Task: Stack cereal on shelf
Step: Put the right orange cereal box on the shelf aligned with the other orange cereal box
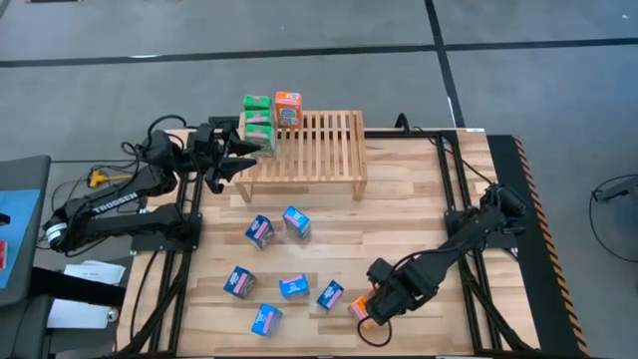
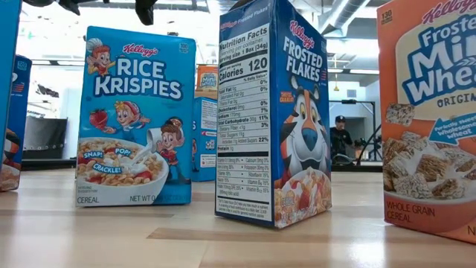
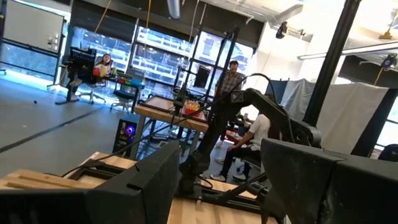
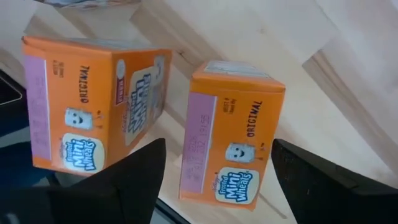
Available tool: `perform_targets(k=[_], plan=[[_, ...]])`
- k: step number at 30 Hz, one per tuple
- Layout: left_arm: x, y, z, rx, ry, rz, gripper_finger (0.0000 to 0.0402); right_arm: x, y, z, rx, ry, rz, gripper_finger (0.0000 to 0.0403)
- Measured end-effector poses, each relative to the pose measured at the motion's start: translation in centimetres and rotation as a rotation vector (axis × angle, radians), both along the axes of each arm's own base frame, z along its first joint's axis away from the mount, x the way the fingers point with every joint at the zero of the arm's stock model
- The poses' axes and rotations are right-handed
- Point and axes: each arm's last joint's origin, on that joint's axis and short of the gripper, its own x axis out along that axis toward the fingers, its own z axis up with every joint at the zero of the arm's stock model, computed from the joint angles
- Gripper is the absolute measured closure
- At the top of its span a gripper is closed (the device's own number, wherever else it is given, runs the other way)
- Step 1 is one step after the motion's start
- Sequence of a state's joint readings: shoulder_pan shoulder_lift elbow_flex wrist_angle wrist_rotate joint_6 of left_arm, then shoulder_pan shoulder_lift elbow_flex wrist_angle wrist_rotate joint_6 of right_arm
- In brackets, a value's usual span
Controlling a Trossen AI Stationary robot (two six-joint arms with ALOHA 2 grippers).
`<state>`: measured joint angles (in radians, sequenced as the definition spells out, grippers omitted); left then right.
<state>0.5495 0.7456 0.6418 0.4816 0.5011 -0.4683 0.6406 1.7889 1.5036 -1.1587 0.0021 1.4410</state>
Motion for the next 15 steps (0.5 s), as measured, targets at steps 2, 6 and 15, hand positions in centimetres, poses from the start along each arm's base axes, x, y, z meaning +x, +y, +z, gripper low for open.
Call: perform_targets(k=[2, 6, 15], plan=[[0.0, 0.0, 0.0, 0.0, 0.0, 0.0, 0.0184, 0.1, -0.19, 0.0, -0.002, 0.002, -0.003, 0.0096], [0.0, 0.0, -0.01, 0.002, 0.001, 0.001, 0.0184, 0.04, -0.29, -0.03, -0.007, 0.012, -0.001, 0.012], [0.01, -0.02, -0.02, 0.002, 0.003, -0.007, 0.0184, -0.05, -0.66, -0.06, -0.025, 0.037, 0.011, 0.0135]])
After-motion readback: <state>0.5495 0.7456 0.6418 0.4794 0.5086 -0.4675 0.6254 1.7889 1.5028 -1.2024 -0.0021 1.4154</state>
